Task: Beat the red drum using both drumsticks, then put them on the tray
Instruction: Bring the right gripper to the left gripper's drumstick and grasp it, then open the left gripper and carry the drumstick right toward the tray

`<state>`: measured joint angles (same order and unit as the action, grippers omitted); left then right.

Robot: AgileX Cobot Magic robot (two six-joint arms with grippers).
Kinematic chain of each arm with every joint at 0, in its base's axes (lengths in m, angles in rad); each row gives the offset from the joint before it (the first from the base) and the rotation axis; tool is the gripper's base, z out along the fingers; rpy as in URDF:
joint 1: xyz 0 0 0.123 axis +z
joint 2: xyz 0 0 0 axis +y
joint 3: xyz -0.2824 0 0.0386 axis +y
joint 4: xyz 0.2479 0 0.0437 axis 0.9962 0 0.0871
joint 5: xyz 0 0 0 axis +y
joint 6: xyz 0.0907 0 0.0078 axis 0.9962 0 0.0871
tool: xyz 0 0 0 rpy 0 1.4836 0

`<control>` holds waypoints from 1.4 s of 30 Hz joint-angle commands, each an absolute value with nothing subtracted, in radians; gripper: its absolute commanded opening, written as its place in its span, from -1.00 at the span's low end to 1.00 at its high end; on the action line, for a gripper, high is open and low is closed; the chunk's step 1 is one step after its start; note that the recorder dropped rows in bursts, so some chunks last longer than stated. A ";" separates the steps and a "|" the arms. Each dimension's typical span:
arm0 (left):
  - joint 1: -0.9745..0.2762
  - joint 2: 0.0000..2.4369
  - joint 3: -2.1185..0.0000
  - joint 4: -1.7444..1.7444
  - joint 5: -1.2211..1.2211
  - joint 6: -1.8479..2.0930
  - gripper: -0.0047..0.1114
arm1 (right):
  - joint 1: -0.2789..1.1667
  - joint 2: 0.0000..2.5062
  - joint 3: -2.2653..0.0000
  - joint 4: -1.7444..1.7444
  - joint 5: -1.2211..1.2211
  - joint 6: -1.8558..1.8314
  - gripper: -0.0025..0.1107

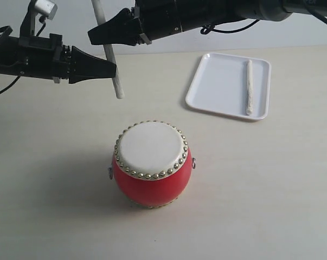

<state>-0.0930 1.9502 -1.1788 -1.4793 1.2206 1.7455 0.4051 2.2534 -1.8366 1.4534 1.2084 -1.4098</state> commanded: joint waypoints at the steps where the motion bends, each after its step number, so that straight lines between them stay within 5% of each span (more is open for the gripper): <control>1: -0.091 1.950 -1.175 -1.503 1.221 1.747 -0.92 | 0.406 2.250 -1.833 1.463 1.221 -1.384 -0.96; 5: -0.091 1.950 -1.175 -1.511 1.221 1.745 -0.77 | 0.406 2.250 -1.833 1.463 1.221 -1.372 -0.96; 14: -0.084 1.950 -1.175 -1.521 1.221 1.745 0.17 | 0.404 2.244 -1.833 1.458 1.221 -1.247 -0.96; 18: -0.053 1.950 -1.175 -1.515 1.221 1.736 0.29 | 0.383 2.224 -1.833 1.397 1.190 -1.115 -0.96; 23: 0.021 1.950 -1.175 -1.519 1.221 1.660 0.21 | 0.299 2.178 -1.833 1.218 1.051 -0.901 -0.96; 25: 0.049 1.950 -1.175 -1.531 1.221 1.593 -0.09 | 0.246 2.156 -1.833 1.128 0.971 -0.787 -0.96; 28: 0.063 1.950 -1.175 -1.531 1.221 1.547 -0.93 | 0.164 2.134 -1.833 0.832 0.839 -0.481 -0.96; 32: 0.059 1.939 -1.175 -1.534 1.154 1.493 -0.92 | 0.132 2.143 -1.833 0.533 0.841 -0.152 -0.96; 42: 0.026 1.819 -1.175 -1.304 0.936 1.309 -0.92 | 0.131 2.271 -1.835 0.497 0.758 0.032 -0.96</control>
